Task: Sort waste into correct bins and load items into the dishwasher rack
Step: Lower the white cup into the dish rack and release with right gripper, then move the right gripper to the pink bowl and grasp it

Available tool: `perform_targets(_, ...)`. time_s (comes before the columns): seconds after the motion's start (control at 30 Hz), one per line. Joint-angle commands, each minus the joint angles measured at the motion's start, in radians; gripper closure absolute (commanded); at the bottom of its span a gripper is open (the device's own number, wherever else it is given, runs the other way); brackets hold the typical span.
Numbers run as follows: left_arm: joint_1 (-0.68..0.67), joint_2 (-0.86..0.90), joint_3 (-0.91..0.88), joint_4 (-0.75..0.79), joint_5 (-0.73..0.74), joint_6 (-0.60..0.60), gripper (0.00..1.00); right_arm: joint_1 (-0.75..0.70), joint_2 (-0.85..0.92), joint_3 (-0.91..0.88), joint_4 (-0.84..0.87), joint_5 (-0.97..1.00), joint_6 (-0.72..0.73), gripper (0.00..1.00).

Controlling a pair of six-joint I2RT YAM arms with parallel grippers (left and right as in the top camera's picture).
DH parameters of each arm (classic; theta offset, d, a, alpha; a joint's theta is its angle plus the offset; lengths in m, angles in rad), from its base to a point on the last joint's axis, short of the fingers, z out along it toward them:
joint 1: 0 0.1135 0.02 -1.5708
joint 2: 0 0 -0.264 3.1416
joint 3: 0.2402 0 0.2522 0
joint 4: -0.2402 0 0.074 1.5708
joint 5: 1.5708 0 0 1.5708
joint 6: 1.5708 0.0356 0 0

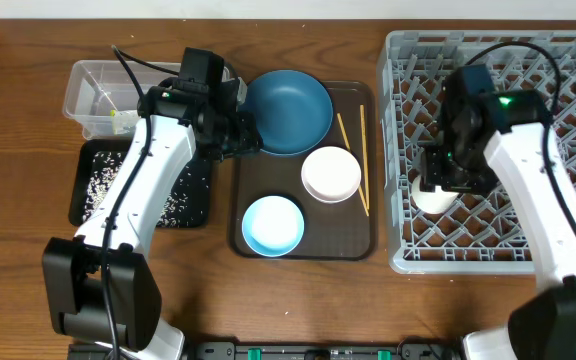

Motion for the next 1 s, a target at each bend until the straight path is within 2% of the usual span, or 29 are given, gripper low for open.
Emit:
perform_targets(0.0, -0.001, -0.006, 0.011, -0.003, -0.016, 0.01, 0.59, 0.009, 0.026, 0.003, -0.012, 0.009, 0.018, 0.58)
perform_targets(0.23, -0.001, -0.006, 0.011, -0.003, -0.016, 0.01, 0.59, 0.01, 0.051, -0.014, 0.002, 0.005, 0.015, 0.55)
perform_targets(0.27, -0.001, -0.006, 0.011, -0.003, -0.016, 0.01, 0.59, 0.01, 0.053, -0.018, 0.005, 0.001, 0.015, 0.52)
perform_targets(0.3, -0.001, -0.006, 0.011, -0.003, -0.016, 0.01, 0.6, 0.01, 0.056, -0.024, 0.008, -0.007, 0.014, 0.42)
perform_targets(0.43, -0.001, -0.006, 0.011, -0.003, -0.016, 0.01, 0.59, 0.01, 0.056, -0.031, 0.005, -0.013, 0.015, 0.25)
perform_targets(0.53, -0.001, -0.006, 0.011, -0.003, -0.016, 0.01, 0.59, 0.01, 0.056, -0.031, 0.009, -0.013, 0.015, 0.2)
perform_targets(0.77, -0.001, -0.006, 0.011, -0.003, -0.016, 0.01, 0.59, 0.01, 0.054, 0.0, 0.028, -0.035, 0.015, 0.18)
perform_targets(0.97, -0.001, -0.006, 0.011, -0.002, -0.016, 0.01, 0.59, 0.017, 0.054, 0.15, 0.044, -0.099, 0.005, 0.23)
